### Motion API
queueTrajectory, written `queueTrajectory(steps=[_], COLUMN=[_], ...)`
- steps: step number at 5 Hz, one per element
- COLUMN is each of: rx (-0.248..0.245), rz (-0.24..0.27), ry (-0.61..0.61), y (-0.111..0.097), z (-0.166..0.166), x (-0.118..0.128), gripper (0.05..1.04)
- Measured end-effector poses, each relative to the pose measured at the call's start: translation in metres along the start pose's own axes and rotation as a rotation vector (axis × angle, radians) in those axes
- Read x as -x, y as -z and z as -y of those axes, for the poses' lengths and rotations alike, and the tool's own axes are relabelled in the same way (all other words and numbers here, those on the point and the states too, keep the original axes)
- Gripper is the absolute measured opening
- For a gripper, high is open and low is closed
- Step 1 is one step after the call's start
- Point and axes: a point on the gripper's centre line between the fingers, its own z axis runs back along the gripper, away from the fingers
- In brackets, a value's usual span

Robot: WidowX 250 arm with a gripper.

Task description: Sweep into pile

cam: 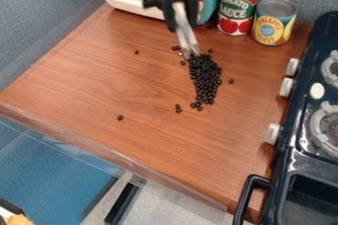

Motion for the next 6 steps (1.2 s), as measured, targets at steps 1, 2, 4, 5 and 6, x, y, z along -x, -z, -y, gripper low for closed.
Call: queueTrajectory(steps=[1, 2, 4, 5, 6], rx=[-0.033, -0.12, -0.297, -0.363, -0.412], rz=[0.117, 0.214, 0.29, 0.281, 0.255], ry=[0.09, 0.152, 0.304, 0.298, 0.301], y=[-0.014, -0.018, 0.0, 0.017, 0.034], z=[-0.019, -0.05, -0.103, -0.132, -0.148], x=[-0.013, -0.037, -0.057, -0.059, -0.05], gripper=[0.361, 0.361, 0.361, 0.361, 0.361])
